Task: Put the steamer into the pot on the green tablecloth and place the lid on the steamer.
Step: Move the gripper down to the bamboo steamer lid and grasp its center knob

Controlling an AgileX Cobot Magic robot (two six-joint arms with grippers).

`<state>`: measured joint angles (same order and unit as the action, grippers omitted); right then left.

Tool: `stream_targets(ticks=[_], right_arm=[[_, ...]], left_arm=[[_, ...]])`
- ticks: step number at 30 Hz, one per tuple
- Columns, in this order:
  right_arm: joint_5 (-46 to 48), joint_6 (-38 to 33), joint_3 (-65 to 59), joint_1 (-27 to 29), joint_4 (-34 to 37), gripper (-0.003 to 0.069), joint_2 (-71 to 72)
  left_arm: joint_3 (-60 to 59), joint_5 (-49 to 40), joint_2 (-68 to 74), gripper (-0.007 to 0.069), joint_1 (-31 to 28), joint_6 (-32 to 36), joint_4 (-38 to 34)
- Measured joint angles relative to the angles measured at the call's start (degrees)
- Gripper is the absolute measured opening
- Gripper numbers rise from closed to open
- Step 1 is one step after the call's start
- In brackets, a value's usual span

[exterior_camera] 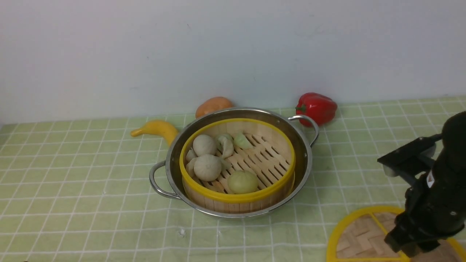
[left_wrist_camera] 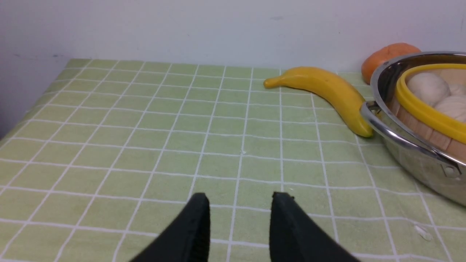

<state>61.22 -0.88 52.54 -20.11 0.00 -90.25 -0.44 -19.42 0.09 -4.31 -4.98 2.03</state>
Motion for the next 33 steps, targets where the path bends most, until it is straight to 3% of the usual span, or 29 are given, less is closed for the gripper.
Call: stream_targets(ticks=[13,16,27,33], right_arm=[[-0.83,0.00,0.25,-0.36,1.32,0.0235,-5.70],[-0.76,0.06,0.39,-0.36,2.27,0.0146,-5.70],[-0.79,7.07,0.23,-0.36,2.36,0.0146,-0.56],[-0.90,7.05,9.35,-0.36,2.35,0.0146,5.96]], left_arm=[[0.00,0.00,0.00,0.0243,0.00,0.00,0.00],[0.00,0.00,0.00,0.0243,0.00,0.00,0.00],[0.00,0.00,0.00,0.0243,0.00,0.00,0.00],[0.00,0.00,0.00,0.0243,0.00,0.00,0.00]])
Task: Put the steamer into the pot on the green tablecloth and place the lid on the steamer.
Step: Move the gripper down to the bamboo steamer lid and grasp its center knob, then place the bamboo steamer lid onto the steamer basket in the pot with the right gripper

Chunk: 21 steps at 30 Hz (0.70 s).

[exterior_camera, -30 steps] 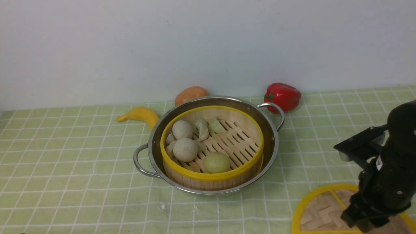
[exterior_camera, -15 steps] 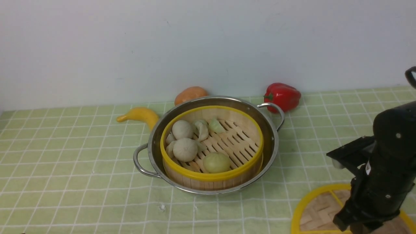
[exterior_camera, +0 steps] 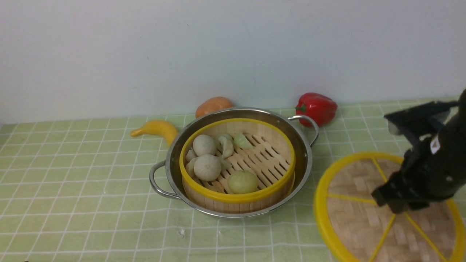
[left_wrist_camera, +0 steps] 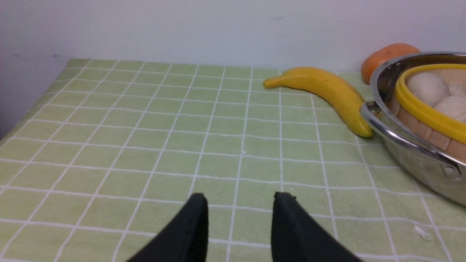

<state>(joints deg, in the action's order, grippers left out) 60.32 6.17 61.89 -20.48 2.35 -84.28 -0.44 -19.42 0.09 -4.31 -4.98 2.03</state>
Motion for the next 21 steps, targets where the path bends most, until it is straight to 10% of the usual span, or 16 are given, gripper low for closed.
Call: stream_targets(ticks=[10,21], right_arm=[[-3.60,-23.89,18.90,-0.46,18.25,0.0146,-5.18],[-3.78,-30.99,32.10,-9.71,14.42,0.0146,-20.96]], left_arm=[[0.00,0.00,-0.01,0.0243,0.00,0.05,0.00],[0.00,0.00,-0.01,0.0243,0.00,0.05,0.00]])
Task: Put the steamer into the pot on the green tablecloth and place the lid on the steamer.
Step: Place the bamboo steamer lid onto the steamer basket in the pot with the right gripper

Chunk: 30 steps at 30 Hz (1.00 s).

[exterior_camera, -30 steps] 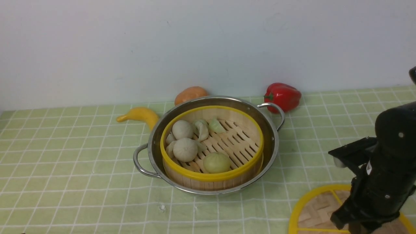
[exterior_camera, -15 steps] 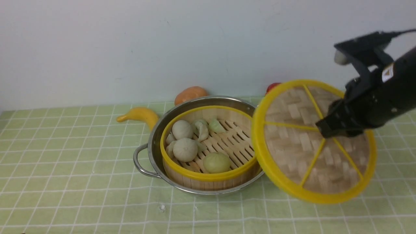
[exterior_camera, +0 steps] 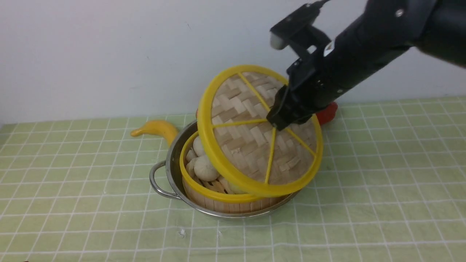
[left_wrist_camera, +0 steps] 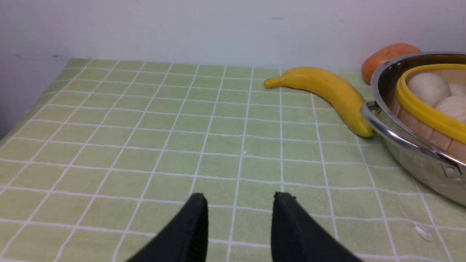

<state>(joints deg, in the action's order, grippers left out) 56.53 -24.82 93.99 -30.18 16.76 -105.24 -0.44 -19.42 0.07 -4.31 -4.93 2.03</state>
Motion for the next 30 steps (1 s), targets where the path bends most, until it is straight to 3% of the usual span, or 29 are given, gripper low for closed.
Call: stream_targets(ticks=[6,17,30], right_arm=[[-3.97,-0.64,2.63,-3.98,-6.32,0.0146,-5.03],[-10.39,-1.43,2.73,-5.17,-6.83,0.0146,-7.12],[-11.75,-2.28,3.12,-5.24,-6.60,0.0146,-8.92]], left_arm=[[0.00,0.00,-0.06,0.0243,0.00,0.00,0.00],[0.00,0.00,-0.06,0.0243,0.00,0.00,0.00],[0.00,0.00,-0.06,0.0243,0.00,0.00,0.00]])
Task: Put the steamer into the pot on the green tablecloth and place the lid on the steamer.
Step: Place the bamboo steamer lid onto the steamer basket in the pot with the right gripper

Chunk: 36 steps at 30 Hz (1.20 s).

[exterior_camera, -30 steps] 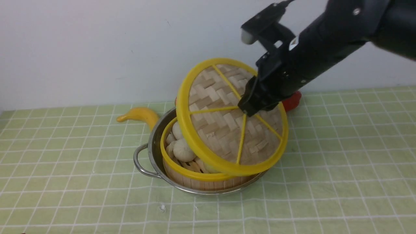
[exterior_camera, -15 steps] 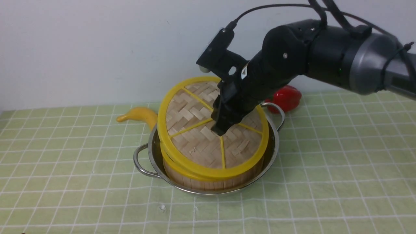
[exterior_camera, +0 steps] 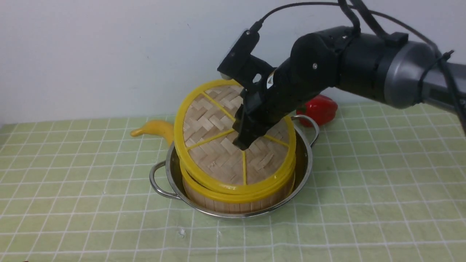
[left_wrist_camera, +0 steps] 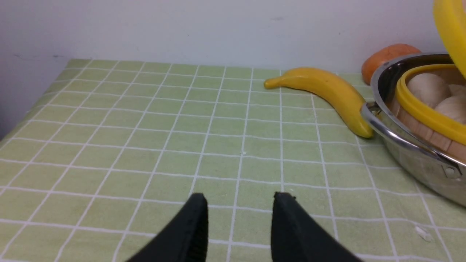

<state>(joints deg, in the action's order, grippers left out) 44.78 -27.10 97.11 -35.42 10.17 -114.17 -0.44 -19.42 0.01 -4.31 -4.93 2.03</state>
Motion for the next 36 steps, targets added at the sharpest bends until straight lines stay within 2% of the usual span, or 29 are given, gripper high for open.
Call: stream_targets(ticks=[10,13,22,36], right_arm=[[2.30,0.06,3.50,0.00,-0.48,0.0146,-0.34],[7.72,1.14,7.65,0.00,-0.48,0.0146,0.70],[18.28,2.93,9.16,0.00,-0.06,0.0146,1.22],[12.18,3.13,9.17,0.00,0.40,0.0146,-2.95]], left_arm=[[0.00,0.00,0.00,0.0243,0.00,0.00,0.00],[0.00,0.00,0.00,0.0243,0.00,0.00,0.00],[0.00,0.00,0.00,0.0243,0.00,0.00,0.00],[0.00,0.00,0.00,0.0243,0.00,0.00,0.00]])
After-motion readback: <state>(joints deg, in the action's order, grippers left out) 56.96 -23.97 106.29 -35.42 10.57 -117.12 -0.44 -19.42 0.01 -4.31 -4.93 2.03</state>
